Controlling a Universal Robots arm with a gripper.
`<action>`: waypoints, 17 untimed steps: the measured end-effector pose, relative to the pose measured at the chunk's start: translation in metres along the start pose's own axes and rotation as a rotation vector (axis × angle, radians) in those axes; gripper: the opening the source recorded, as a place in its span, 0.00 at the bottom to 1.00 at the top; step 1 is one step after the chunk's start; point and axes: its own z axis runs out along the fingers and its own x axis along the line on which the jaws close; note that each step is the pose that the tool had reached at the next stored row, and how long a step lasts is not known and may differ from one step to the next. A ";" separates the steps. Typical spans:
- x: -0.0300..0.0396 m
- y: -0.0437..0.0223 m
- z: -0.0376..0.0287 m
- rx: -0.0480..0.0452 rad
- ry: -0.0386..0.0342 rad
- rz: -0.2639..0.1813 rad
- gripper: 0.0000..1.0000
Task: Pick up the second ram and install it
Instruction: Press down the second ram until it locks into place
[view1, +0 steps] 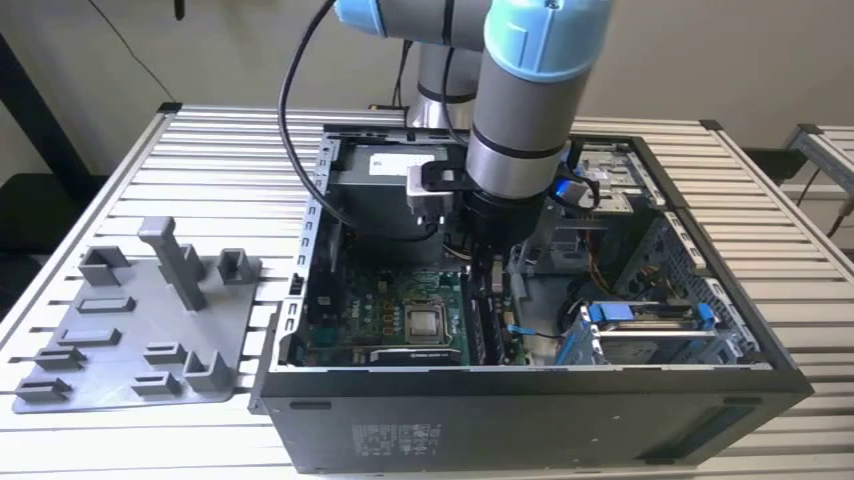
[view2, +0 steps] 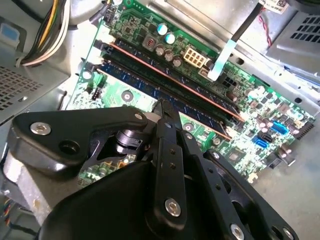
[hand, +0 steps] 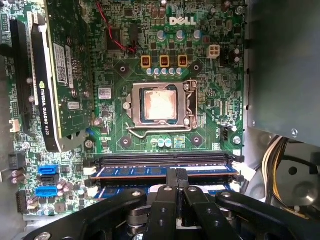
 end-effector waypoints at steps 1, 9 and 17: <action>0.0001 0.0000 0.0018 0.0000 -0.0001 0.000 0.11; 0.0007 0.0001 0.0158 -0.0004 0.0013 0.000 0.11; 0.0003 0.0000 0.0057 -0.0001 0.0001 0.000 0.11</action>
